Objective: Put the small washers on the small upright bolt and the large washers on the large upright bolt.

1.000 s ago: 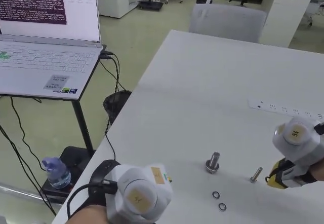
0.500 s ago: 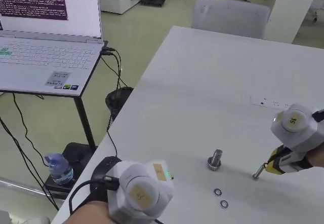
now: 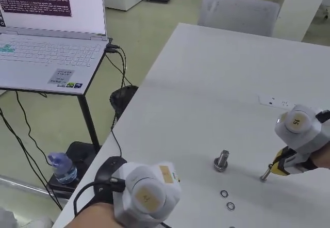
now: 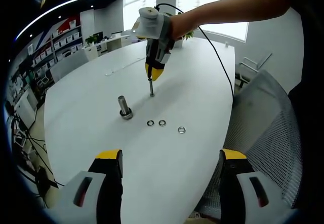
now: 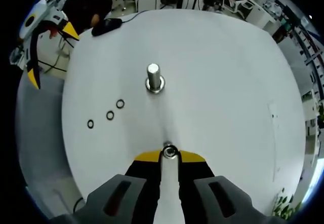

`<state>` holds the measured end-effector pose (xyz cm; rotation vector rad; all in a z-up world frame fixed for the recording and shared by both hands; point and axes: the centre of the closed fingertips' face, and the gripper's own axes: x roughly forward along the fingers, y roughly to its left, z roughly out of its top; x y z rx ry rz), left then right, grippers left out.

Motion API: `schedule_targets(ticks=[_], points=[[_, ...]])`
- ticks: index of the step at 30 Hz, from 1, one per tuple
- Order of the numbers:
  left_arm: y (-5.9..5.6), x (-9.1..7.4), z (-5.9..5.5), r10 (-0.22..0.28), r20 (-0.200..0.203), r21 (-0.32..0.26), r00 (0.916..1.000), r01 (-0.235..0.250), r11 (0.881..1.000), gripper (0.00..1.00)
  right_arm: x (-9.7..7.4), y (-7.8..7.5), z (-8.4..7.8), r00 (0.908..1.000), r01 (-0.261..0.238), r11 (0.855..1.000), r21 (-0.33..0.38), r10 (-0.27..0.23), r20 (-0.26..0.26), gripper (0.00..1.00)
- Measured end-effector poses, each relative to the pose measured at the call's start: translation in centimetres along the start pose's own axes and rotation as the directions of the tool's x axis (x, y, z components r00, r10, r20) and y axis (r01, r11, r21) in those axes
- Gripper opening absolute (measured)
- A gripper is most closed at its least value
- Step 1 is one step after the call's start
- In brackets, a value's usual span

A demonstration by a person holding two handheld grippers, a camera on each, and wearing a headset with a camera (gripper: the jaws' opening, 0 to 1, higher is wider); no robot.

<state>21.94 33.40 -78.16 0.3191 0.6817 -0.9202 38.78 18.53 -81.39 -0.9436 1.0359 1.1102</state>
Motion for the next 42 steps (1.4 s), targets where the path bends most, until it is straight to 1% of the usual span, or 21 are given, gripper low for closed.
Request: schedule_targets(ticks=[6,14,19,28,42], points=[[-0.1,-0.2,0.0,-0.004,-0.002,0.004,1.0,0.004,1.0,0.77,0.5,-0.2,-0.2,1.0,-0.001,1.0,0.002,0.001,-0.006,0.12],[0.1,-0.3,-0.2,-0.002,-0.007,0.002,1.0,0.002,1.0,0.77,1.5,0.0,-0.5,0.9997,-0.01,1.0,-0.003,0.01,-0.022,0.12],[0.0,-0.2,-0.5,-0.005,-0.014,0.001,0.9999,0.005,1.0,0.77,2.0,0.1,-0.6,0.9994,-0.014,1.0,-0.006,0.014,-0.032,0.12],[0.0,-0.2,-0.8,-0.007,-0.019,-0.006,0.9998,0.007,1.0,0.76,3.3,0.1,-0.9,0.9986,-0.023,1.0,-0.012,0.022,-0.048,0.12],[0.0,-0.2,-1.5,-0.005,-0.031,-0.018,0.9995,0.005,1.0,0.75,5.3,0.3,-1.2,0.9972,-0.038,0.999,-0.021,0.036,-0.066,0.13]])
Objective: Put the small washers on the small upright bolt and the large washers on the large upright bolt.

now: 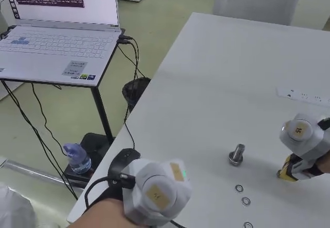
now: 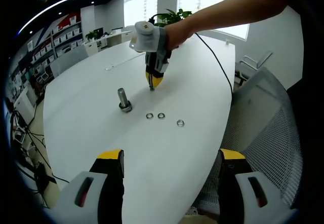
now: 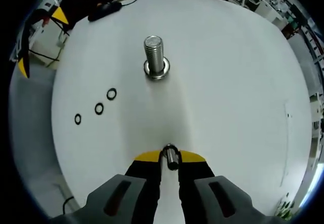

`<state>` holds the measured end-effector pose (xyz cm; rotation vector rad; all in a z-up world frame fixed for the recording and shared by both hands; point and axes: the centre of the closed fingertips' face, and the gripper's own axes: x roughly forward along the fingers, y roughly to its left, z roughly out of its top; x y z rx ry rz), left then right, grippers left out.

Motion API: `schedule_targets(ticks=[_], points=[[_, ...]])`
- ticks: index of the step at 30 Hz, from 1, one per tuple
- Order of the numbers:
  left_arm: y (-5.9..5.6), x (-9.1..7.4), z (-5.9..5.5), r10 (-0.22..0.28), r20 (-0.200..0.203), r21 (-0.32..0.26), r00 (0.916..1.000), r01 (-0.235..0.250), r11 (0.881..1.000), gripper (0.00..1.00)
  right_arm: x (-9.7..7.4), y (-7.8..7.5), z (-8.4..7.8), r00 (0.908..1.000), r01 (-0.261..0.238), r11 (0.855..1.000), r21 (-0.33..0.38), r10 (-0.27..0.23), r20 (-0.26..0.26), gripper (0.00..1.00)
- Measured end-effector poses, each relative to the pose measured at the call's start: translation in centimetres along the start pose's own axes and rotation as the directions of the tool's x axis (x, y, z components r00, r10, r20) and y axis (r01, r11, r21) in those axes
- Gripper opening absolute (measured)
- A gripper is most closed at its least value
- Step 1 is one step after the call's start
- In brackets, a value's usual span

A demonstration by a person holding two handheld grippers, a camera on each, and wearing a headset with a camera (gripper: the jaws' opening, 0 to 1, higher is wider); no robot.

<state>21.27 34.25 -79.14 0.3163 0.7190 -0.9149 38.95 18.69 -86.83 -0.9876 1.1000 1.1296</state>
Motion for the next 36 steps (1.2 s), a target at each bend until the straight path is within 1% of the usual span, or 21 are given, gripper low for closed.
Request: schedule_targets(ticks=[8,11,21,23,27,31,32,34,36], points=[[0.17,-0.06,-0.16,0.002,-0.002,-0.005,1.0,-0.002,1.0,0.75,0.31,0.08,-0.34,0.9998,0.003,1.0,-0.017,-0.003,-0.019,0.13],[0.09,0.06,-0.16,0.0,-0.003,0.0,1.0,0.0,1.0,0.75,0.29,-0.02,-0.33,0.9999,0.0,1.0,-0.006,0.0,-0.015,0.13],[-0.12,0.19,-0.1,-0.005,-0.002,-0.001,1.0,0.005,1.0,0.74,0.24,0.08,-0.28,0.9998,-0.006,1.0,-0.007,0.006,-0.018,0.13],[-0.11,0.16,-0.33,-0.008,-0.012,-0.002,0.9999,0.008,1.0,0.73,0.24,0.1,-0.26,0.9998,-0.008,1.0,-0.007,0.007,-0.019,0.13],[-0.08,0.02,-0.16,-0.006,-0.003,-0.002,1.0,0.006,1.0,0.73,0.32,0.15,-0.13,0.9998,-0.01,1.0,-0.005,0.01,-0.016,0.13],[-0.09,0.03,-0.2,-0.005,-0.007,-0.001,1.0,0.005,1.0,0.73,0.37,0.21,0.07,0.9999,-0.011,1.0,-0.005,0.011,-0.008,0.14],[-0.11,0.02,-0.19,-0.005,-0.006,-0.001,1.0,0.005,1.0,0.73,0.38,0.27,0.14,0.9999,-0.014,1.0,0.002,0.014,-0.006,0.14],[-0.14,0.0,-0.18,-0.006,-0.004,-0.005,1.0,0.006,1.0,0.73,0.4,0.29,0.22,0.9999,-0.014,1.0,0.004,0.014,-0.002,0.19],[-0.12,-0.03,-0.19,-0.004,-0.005,-0.003,1.0,0.004,1.0,0.73,0.35,0.29,0.36,0.9999,-0.012,1.0,0.0,0.012,0.002,0.2]])
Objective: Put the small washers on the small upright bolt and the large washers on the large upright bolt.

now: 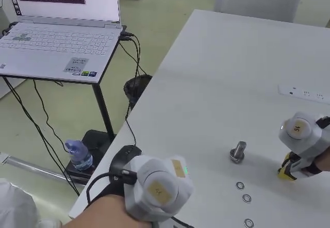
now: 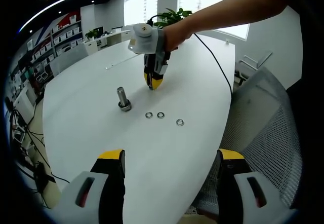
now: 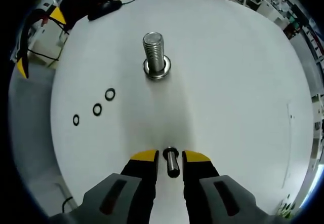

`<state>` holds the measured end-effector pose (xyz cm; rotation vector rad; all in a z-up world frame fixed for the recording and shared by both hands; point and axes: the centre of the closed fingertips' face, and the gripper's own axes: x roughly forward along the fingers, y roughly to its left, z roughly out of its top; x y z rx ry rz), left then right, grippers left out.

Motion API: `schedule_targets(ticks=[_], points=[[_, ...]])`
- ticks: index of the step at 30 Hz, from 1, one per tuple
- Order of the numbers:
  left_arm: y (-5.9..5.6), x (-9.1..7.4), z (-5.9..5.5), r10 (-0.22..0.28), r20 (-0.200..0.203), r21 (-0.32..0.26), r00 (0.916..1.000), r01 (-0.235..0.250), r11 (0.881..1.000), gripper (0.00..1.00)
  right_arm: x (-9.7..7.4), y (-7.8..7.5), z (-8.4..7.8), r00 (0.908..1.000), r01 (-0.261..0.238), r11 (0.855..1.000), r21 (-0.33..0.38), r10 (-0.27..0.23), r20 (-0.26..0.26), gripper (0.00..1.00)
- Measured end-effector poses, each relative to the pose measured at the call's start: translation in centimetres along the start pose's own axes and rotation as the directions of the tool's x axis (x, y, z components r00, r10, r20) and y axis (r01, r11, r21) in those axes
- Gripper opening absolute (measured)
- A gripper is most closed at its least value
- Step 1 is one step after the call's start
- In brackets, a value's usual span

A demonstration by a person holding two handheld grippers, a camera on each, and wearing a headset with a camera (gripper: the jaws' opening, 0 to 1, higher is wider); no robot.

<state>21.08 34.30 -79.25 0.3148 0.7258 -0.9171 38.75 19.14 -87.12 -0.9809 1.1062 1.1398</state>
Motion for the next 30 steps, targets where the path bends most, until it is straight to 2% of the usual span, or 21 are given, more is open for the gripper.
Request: schedule_targets(ticks=[12,19,30], points=[[0.1,-0.1,0.1,0.006,0.009,-0.003,0.9999,-0.006,1.0,0.73,-0.2,0.1,0.0,1.0,-0.009,1.0,-0.005,0.009,0.0,0.24],[0.1,-0.2,0.4,0.009,0.016,0.001,0.9998,-0.009,1.0,0.74,-0.8,-0.2,0.3,1.0,-0.003,1.0,-0.013,0.003,0.009,0.25],[0.0,-0.2,1.0,0.009,0.024,0.02,0.9997,-0.01,1.0,0.79,-2.4,0.7,3.1,0.9972,0.013,0.997,-0.076,-0.007,0.074,0.31]])
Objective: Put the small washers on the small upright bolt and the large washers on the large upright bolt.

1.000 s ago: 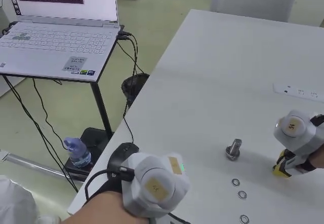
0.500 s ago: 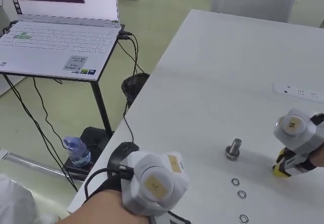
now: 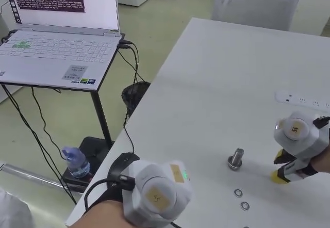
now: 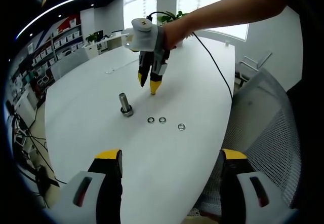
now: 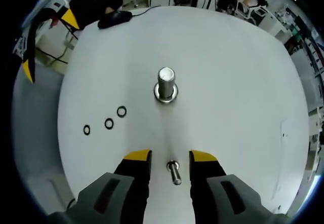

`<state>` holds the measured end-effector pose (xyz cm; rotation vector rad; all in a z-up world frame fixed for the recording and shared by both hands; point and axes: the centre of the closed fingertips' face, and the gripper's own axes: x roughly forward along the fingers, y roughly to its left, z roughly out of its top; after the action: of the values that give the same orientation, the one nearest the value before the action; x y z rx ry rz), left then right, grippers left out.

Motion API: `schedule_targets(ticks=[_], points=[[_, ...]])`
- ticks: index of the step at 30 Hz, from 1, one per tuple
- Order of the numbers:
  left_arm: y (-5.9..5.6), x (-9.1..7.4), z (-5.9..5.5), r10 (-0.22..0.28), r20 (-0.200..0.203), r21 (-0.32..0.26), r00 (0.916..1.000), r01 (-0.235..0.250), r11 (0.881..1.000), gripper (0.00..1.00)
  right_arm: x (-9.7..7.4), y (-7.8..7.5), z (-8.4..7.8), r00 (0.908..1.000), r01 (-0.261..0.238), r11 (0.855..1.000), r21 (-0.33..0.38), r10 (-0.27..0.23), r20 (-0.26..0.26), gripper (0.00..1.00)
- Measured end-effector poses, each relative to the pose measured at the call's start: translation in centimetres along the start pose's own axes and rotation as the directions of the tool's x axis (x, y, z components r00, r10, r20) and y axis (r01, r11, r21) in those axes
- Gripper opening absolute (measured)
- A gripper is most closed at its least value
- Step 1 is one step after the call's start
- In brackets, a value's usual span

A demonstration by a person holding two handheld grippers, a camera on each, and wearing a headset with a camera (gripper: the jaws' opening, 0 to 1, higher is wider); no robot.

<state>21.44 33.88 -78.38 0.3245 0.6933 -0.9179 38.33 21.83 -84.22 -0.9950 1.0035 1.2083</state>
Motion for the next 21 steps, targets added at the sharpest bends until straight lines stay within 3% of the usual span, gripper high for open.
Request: schedule_targets(ticks=[6,21], points=[[-0.2,0.0,0.3,-0.003,0.002,0.013,1.0,0.003,1.0,0.84,0.3,0.1,0.7,0.9996,-0.009,1.0,-0.014,0.009,0.025,0.31],[-0.5,0.0,0.7,-0.016,0.028,0.002,0.9995,0.016,1.0,0.93,0.6,3.2,3.2,0.9964,-0.034,0.999,-0.037,0.037,0.076,0.33]])
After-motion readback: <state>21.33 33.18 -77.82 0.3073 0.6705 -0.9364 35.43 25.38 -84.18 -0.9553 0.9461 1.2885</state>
